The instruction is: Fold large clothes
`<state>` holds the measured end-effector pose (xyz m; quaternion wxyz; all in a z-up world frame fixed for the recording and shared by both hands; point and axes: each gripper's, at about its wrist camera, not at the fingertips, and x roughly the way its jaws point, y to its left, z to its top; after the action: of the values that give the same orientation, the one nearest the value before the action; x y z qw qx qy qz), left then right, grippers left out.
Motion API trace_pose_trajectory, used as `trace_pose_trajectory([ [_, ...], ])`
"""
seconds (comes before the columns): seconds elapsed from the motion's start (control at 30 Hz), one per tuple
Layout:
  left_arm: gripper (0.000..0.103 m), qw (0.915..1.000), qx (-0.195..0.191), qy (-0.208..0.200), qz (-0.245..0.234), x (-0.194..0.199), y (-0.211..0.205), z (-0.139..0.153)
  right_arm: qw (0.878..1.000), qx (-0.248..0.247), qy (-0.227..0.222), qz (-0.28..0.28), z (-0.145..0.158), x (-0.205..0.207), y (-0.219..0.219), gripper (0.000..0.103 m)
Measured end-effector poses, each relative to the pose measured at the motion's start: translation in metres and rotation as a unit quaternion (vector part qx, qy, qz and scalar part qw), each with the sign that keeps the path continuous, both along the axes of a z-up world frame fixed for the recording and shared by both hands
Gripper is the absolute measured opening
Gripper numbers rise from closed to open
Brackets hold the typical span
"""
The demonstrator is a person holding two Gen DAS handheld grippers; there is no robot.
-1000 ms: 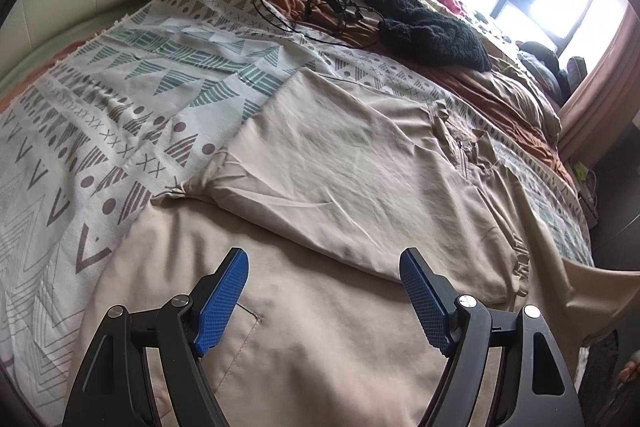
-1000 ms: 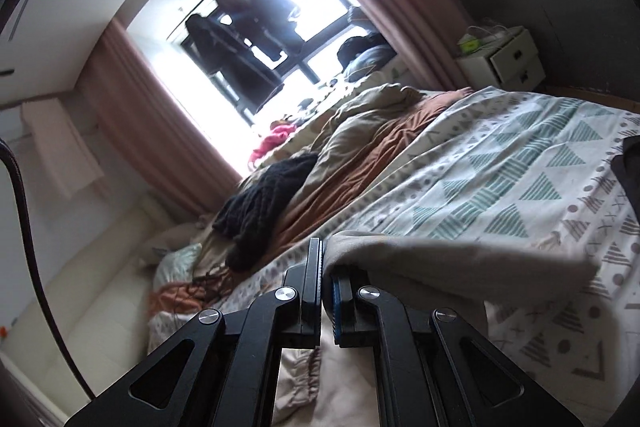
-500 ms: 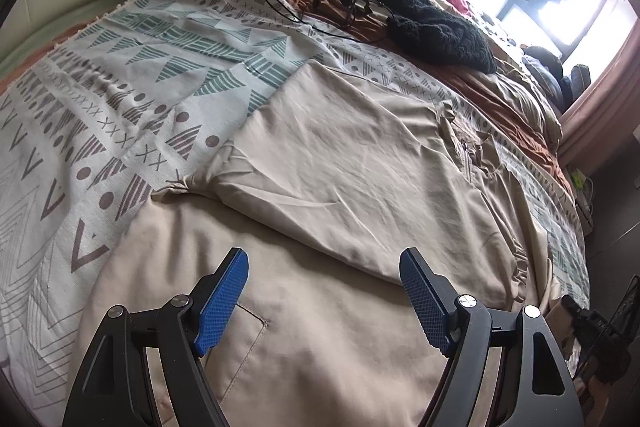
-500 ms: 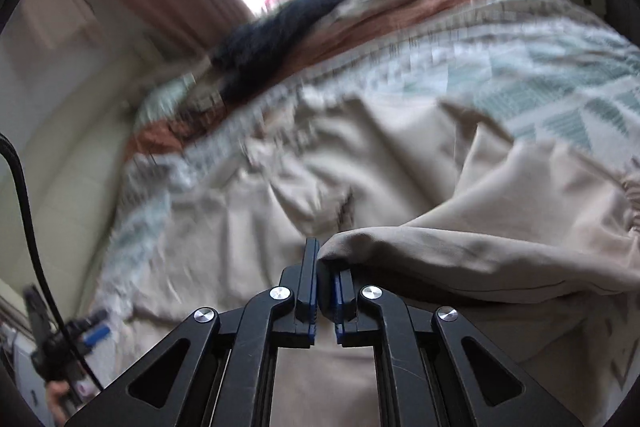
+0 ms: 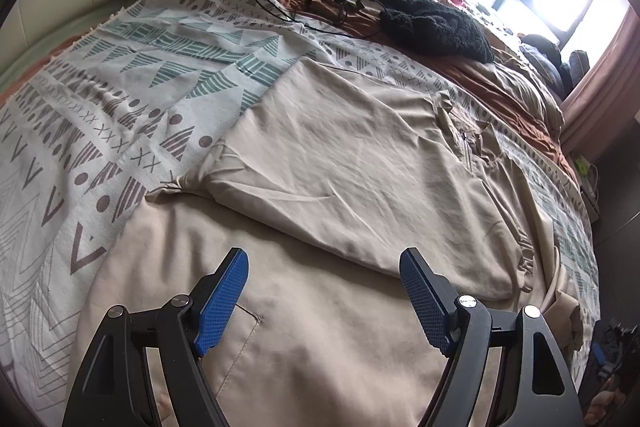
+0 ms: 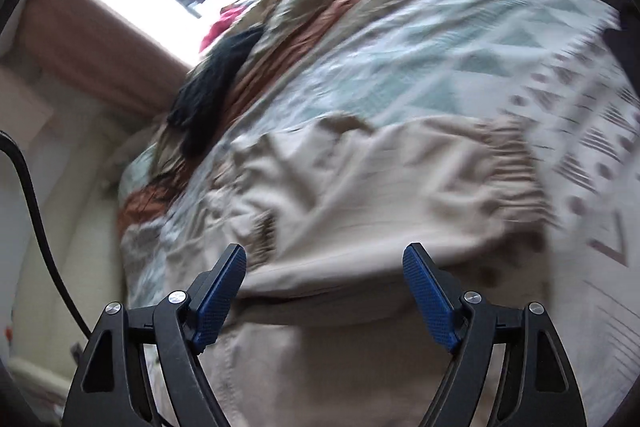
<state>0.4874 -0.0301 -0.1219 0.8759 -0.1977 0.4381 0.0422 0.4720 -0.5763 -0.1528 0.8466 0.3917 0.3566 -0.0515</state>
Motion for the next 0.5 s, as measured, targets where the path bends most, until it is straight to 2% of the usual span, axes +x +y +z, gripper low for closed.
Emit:
trace_pose_trajectory([
  [0.07,0.079,1.0000,0.002,0.001,0.002,0.000,0.000,-0.001,0.998,0.028,0.021,-0.050,-0.019,-0.016,-0.025,0.081],
  [0.17,0.079,1.0000,0.004,0.003,0.006,0.000,0.000,-0.002,0.994,0.059,0.040,-0.088,-0.041,-0.023,-0.048,0.081],
  [0.3,0.079,0.9999,0.005,0.008,0.009,0.001,0.001,-0.005,0.990,0.103,0.035,-0.086,-0.067,-0.007,-0.058,0.075],
  [0.4,0.079,0.9999,0.003,0.009,0.010,0.001,0.002,-0.006,0.989,0.117,0.027,-0.085,-0.077,0.008,-0.060,0.073],
  [0.47,0.079,0.9999,0.002,0.010,0.010,0.001,0.002,-0.007,0.988,0.125,0.025,-0.087,-0.085,0.018,-0.061,0.054],
  [0.5,0.079,0.9999,0.002,0.010,0.010,0.001,0.003,-0.007,0.987,0.132,0.026,-0.091,-0.089,0.023,-0.062,0.030],
])
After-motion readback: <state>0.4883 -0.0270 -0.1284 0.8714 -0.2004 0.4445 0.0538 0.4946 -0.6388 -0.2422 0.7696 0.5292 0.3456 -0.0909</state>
